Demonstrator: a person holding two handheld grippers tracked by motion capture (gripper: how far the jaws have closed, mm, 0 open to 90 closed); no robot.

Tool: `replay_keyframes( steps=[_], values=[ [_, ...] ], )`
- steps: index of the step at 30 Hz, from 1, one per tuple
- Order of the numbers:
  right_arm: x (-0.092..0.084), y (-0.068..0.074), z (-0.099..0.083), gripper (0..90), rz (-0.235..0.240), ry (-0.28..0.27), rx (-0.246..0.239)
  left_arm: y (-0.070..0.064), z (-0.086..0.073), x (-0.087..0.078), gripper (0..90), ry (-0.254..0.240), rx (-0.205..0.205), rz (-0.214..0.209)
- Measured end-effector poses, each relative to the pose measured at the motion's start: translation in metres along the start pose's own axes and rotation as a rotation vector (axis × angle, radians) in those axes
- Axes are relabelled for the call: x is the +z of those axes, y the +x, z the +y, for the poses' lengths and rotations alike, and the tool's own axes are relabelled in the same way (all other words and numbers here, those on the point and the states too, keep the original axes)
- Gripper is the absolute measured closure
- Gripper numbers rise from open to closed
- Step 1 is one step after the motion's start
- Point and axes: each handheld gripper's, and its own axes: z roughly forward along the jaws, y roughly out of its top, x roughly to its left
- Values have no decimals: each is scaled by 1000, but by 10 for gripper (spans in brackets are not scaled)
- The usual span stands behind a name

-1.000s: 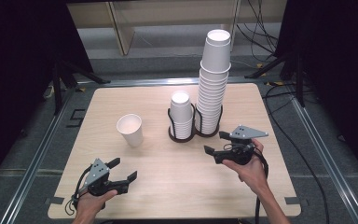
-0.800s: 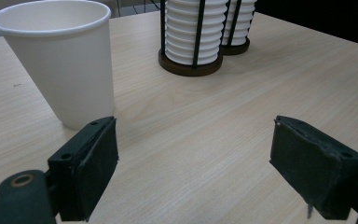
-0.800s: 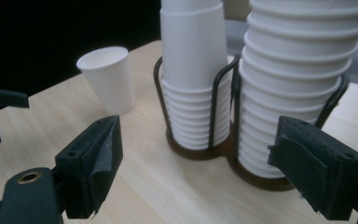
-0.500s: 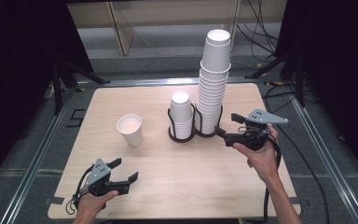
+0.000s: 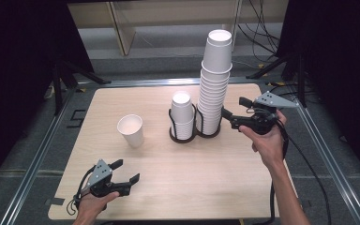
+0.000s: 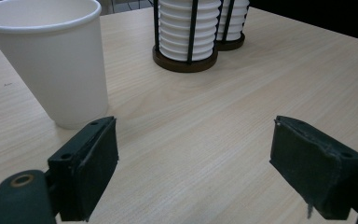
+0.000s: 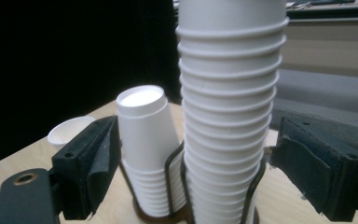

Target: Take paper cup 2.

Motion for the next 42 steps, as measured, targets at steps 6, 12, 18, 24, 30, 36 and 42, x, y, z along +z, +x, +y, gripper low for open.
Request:
replay_keyframes(
  steps=[6,12,18,24,30,36,42],
  values=[
    [2,-1,15,154,-6,-12,1,0,0,0,147,-1,-2,-1],
    [5,-2,34,154,-5,-32,-8,0,0,1,147,-3,-1,-9],
    [9,-4,57,154,-22,-46,-35,1,0,1,147,4,5,-10],
    [21,-3,76,154,-31,-51,-44,-2,-1,1,148,-4,-17,-17],
    [33,-7,92,153,-62,-58,-52,0,-1,1,148,-6,-7,-19],
    [43,-11,108,153,-70,-63,-62,-1,-1,1,147,-4,-13,-23],
    [53,-8,118,153,-72,-55,-63,-2,0,-1,147,17,0,-17]
  ],
)
